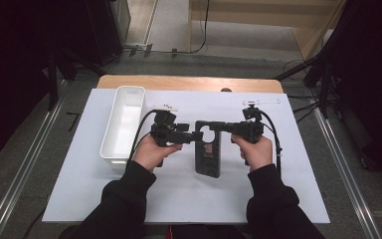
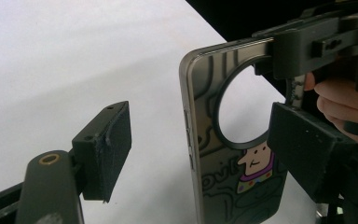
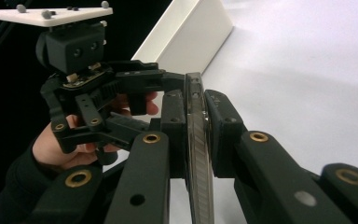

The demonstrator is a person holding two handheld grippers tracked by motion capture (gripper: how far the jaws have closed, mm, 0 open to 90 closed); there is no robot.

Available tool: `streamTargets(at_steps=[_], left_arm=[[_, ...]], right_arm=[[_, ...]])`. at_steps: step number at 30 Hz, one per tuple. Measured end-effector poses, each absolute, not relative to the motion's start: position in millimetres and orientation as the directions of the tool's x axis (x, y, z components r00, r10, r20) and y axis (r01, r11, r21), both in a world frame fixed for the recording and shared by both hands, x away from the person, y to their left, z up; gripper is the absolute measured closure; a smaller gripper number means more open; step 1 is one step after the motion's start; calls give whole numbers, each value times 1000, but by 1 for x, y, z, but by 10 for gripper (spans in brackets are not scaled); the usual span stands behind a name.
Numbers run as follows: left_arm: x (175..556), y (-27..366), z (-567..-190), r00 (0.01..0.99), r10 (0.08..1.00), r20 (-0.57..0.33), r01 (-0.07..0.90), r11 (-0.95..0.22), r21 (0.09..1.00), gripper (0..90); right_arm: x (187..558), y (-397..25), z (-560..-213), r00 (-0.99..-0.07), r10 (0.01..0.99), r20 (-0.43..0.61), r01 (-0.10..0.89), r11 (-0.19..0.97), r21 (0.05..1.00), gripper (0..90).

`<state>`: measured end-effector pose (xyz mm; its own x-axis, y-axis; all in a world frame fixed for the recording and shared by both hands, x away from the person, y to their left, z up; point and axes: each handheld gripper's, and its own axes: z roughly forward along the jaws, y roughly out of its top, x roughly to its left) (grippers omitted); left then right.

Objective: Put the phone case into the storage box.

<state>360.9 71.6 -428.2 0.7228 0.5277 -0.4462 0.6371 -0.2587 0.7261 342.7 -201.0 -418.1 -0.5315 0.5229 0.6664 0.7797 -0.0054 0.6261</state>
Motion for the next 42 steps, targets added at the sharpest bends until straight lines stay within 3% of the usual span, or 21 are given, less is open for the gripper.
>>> streamTargets(at_steps=[14, 32, 42], left_arm=[[366, 70, -433, 711, 539, -452, 647, -249, 721, 297], [364, 67, -435, 707, 547, -447, 646, -242, 724, 540], [364, 65, -436, 705, 546, -452, 648, -238, 724, 631]], right_arm=[[342, -195, -420, -535, 510, 674, 780, -10, 626, 771], [341, -192, -421, -533, 509, 676, 778, -20, 628, 771], [341, -192, -421, -527, 511, 679, 780, -27, 625, 771]])
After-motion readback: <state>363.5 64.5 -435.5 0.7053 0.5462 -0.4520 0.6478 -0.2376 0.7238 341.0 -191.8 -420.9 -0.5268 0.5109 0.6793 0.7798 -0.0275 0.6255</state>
